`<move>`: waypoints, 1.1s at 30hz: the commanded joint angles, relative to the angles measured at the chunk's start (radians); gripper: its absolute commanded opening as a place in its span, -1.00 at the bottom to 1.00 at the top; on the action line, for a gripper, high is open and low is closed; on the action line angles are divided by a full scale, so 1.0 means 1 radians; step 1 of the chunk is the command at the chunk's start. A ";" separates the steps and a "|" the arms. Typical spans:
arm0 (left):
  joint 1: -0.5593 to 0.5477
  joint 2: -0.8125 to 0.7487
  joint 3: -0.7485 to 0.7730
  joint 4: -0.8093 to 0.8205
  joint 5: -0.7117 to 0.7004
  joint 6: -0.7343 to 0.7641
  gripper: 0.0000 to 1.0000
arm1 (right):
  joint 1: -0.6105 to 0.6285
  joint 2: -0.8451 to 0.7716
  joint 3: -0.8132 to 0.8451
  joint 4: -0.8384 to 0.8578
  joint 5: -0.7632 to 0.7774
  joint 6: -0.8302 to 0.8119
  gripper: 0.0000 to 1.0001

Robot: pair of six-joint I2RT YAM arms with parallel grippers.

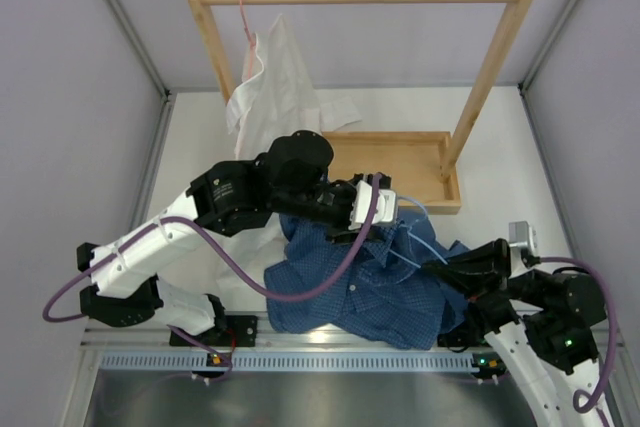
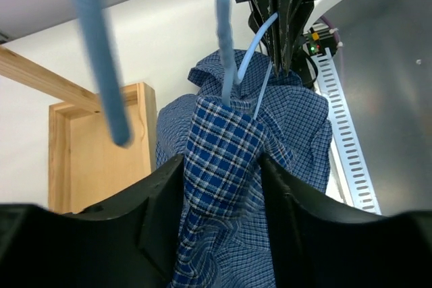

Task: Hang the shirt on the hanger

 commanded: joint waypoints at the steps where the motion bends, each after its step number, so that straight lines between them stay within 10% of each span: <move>1: -0.003 -0.009 0.030 -0.001 0.037 0.003 -0.06 | 0.011 0.002 0.048 0.047 -0.009 -0.027 -1.00; 7: -0.003 0.012 0.033 0.002 0.098 0.008 -0.78 | 0.013 0.010 0.034 0.102 -0.045 0.007 -1.00; 33: -0.003 -0.112 -0.275 0.543 0.225 -0.184 -0.59 | 0.013 0.044 0.013 0.176 -0.115 0.035 -1.00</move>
